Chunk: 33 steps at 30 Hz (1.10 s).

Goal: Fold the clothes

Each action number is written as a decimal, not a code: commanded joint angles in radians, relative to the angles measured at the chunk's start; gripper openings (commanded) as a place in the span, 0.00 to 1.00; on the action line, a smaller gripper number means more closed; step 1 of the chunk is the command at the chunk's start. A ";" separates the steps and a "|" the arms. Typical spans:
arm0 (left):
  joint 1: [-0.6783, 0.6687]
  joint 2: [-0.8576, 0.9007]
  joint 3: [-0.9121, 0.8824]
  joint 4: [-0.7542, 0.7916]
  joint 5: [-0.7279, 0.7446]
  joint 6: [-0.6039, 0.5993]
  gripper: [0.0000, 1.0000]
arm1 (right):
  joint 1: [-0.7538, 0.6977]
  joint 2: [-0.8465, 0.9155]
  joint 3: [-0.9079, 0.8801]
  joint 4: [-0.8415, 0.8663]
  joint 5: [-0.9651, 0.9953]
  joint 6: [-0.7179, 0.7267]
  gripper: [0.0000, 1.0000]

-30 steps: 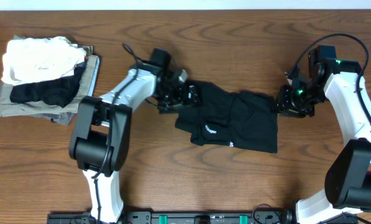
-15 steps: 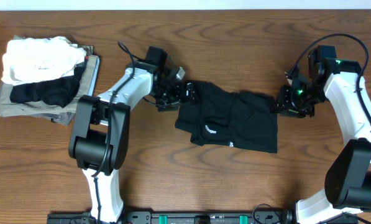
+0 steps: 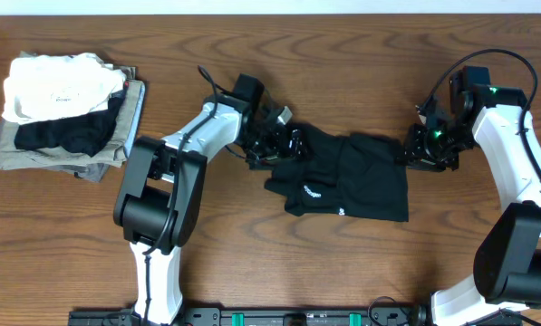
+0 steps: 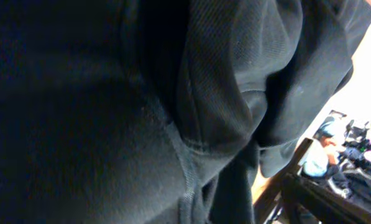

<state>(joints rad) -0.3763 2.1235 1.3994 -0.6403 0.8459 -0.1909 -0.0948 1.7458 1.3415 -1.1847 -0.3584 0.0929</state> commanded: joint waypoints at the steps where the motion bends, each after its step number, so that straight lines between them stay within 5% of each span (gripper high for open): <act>1: -0.033 0.076 -0.037 -0.008 -0.079 0.013 0.88 | -0.002 -0.006 0.000 0.000 0.003 -0.020 0.29; 6: -0.044 0.076 -0.037 -0.005 -0.080 0.000 0.54 | -0.002 -0.006 -0.001 -0.001 0.004 -0.021 0.29; 12: -0.044 0.076 -0.037 -0.005 -0.079 -0.013 0.35 | -0.002 -0.006 -0.001 0.000 0.004 -0.024 0.29; 16: -0.042 0.076 -0.037 -0.006 -0.079 -0.037 0.06 | -0.002 -0.006 -0.001 0.000 0.004 -0.024 0.28; 25: 0.090 0.076 -0.032 -0.049 -0.079 -0.031 0.06 | -0.002 -0.006 -0.001 0.000 0.004 -0.024 0.28; 33: 0.294 0.076 -0.011 -0.172 -0.079 0.090 0.06 | -0.002 -0.006 -0.001 0.009 0.003 -0.023 0.29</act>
<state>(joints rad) -0.1303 2.1715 1.3792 -0.7887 0.8154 -0.1661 -0.0948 1.7458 1.3411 -1.1809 -0.3580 0.0856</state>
